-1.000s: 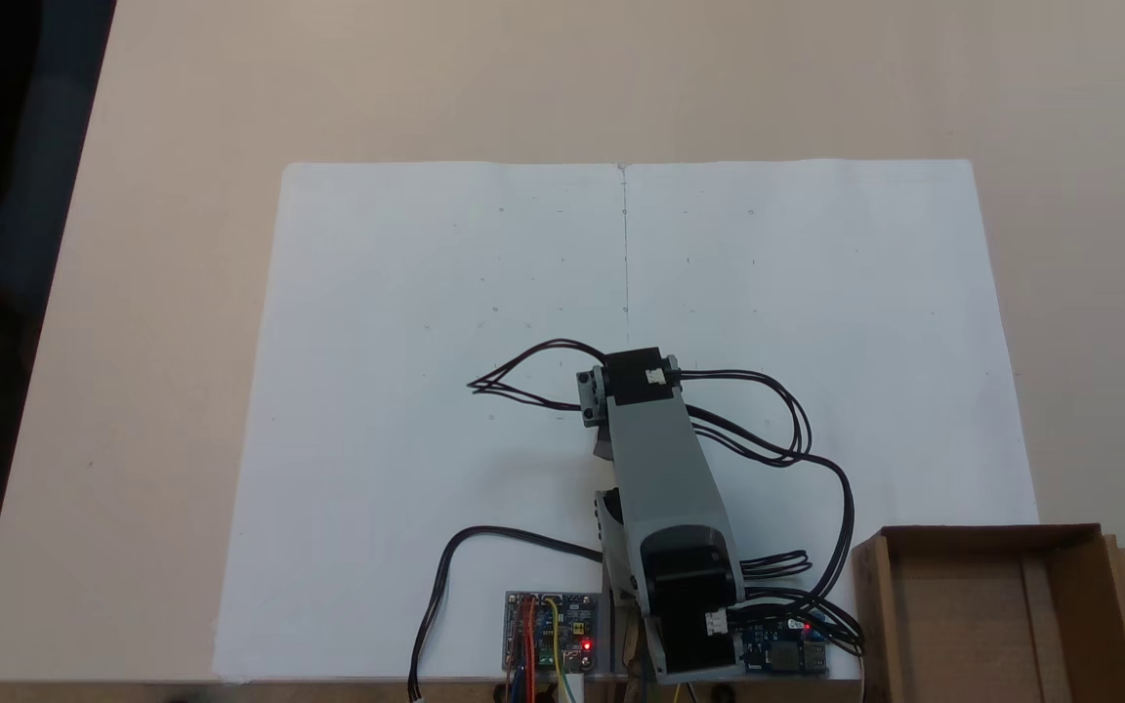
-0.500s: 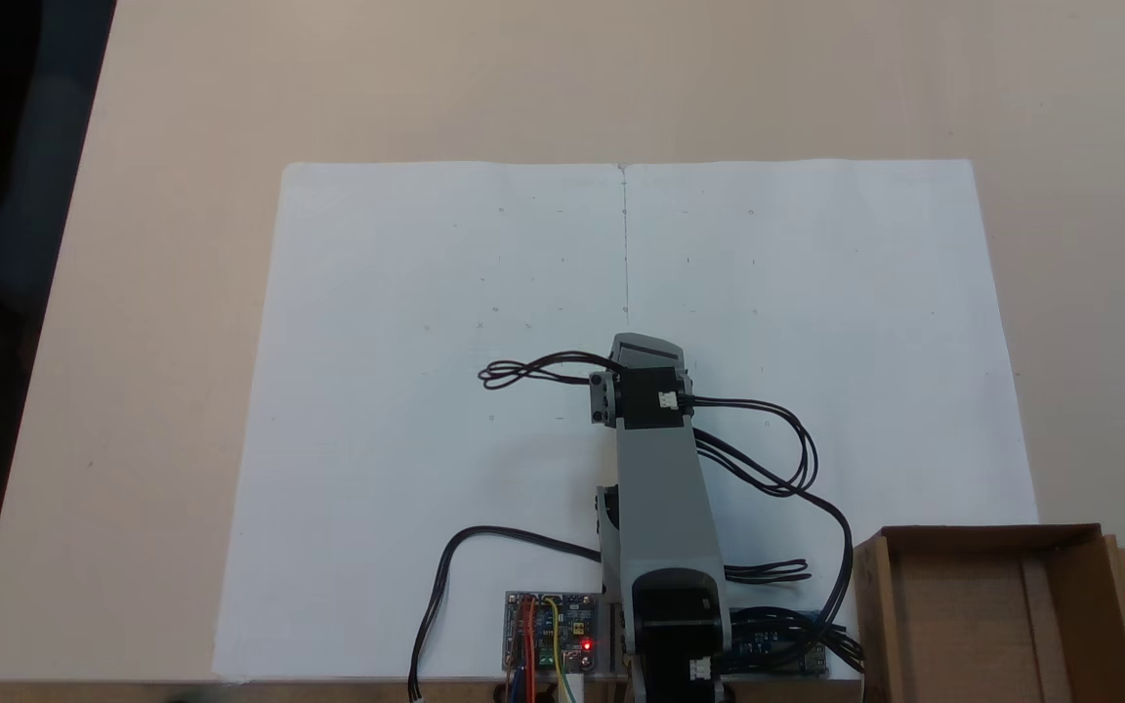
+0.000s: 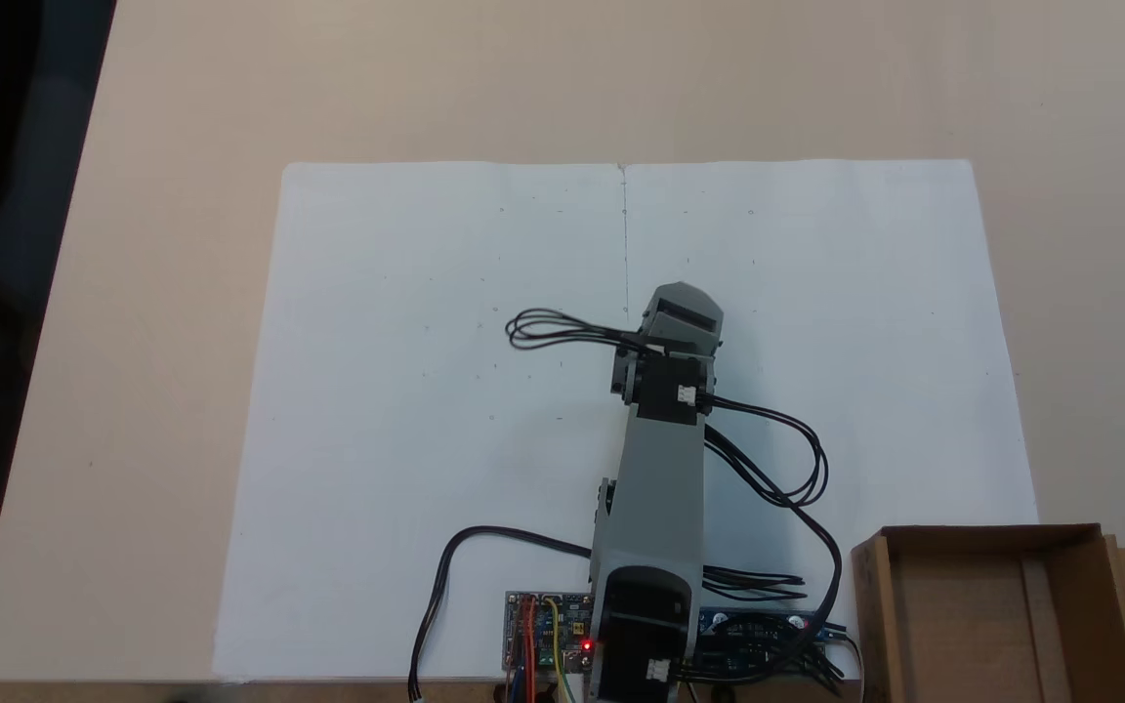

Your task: Grasp a green dice and put it in the bin.

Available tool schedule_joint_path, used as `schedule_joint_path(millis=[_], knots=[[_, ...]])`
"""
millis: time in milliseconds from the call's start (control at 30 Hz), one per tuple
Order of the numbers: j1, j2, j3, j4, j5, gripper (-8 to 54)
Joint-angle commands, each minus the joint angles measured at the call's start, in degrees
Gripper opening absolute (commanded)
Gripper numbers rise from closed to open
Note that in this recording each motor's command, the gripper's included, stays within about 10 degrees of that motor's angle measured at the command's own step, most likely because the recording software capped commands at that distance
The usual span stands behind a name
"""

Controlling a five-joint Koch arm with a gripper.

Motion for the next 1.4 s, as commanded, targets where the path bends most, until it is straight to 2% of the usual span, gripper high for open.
schedule_joint_path(millis=[0, 600, 733, 933, 1367], knots=[[5.45, 5.8, -4.13, -3.87, -3.08, 13.8], [35.51, 6.33, -5.8, -3.6, -14.15, 13.8], [52.03, 6.77, -8.96, -3.34, -16.7, 13.8], [66.09, 6.94, -11.43, -2.99, -19.86, 13.8], [76.55, 6.94, -20.92, 12.22, -20.04, 13.7]])
